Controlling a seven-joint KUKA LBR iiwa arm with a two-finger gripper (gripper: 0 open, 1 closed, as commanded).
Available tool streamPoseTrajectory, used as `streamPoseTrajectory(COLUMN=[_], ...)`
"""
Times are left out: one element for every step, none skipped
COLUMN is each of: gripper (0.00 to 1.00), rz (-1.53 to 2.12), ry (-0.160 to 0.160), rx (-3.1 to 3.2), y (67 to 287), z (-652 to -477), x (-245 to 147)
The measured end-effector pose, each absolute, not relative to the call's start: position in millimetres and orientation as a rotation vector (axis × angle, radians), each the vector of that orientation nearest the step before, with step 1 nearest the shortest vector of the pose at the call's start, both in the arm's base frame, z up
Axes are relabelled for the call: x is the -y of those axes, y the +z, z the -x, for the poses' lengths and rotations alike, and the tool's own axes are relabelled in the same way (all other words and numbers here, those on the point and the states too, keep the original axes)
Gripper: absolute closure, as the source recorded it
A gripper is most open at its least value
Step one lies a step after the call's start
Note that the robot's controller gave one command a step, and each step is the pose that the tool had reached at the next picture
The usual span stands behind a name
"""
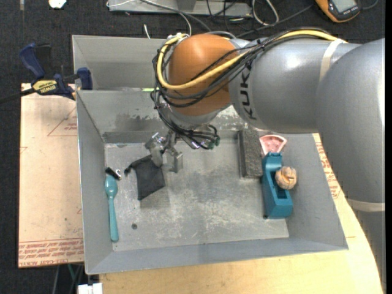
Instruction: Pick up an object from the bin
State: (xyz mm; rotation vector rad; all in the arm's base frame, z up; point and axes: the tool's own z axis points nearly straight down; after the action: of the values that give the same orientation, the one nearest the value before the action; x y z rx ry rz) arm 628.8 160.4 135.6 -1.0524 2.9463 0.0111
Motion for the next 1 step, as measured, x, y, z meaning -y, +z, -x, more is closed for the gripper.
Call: streamPoseTrajectory(gripper=[1.0], rz=[1.382], ry=[0.005], rx=[-2.791], y=[133.0], z=[-638.7], x=[-151.2])
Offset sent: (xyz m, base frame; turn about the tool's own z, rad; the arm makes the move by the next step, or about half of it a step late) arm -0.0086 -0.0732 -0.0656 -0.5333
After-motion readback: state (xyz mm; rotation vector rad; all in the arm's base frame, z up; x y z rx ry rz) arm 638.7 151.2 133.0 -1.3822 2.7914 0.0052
